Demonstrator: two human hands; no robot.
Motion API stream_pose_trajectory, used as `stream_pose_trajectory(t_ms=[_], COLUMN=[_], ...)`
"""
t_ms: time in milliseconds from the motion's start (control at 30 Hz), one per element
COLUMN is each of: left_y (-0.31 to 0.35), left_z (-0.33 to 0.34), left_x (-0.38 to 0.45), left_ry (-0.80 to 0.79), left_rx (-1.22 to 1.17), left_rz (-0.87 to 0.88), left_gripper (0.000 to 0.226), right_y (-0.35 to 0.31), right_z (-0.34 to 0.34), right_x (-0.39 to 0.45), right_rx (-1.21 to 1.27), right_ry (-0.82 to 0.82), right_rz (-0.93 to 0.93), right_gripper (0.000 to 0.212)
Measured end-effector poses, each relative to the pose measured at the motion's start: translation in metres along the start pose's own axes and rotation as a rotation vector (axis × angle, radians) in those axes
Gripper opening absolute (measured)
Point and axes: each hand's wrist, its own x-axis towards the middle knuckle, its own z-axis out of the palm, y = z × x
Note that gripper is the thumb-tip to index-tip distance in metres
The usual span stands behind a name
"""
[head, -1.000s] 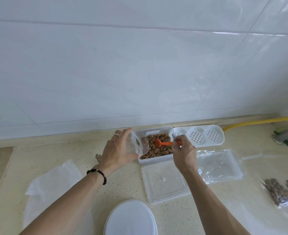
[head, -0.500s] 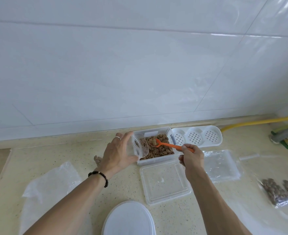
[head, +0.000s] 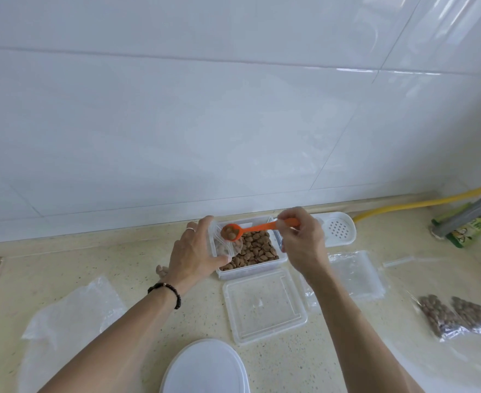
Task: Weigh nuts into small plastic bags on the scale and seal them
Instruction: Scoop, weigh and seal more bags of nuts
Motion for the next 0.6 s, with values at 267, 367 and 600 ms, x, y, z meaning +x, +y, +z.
stream_pose_trajectory(t_ms=[267, 367, 600], left_y=[0.001, -0.001, -0.006], left_z=[0.003, 0.003, 0.002], left_x=[-0.001, -0.001, -0.001], left_ry=[-0.008, -0.013, 0.006], left_rx=[-0.004, -0.019, -0.022], left_rz=[0.006, -0.003, -0.012], left_gripper=[0.092, 0.094, 0.095], right_y=[-0.008, -0.007, 0.026], right_z=[0.007, 0.004, -0.001], right_x=[-0.009, -0.006, 0.007], right_rx=[-0.228, -0.131, -0.101], right_ry=[-0.135, -0.082, 0.201], right_rz=[-0.296, -0.235, -0.023], right_gripper=[0.011, 0.012, 0.017])
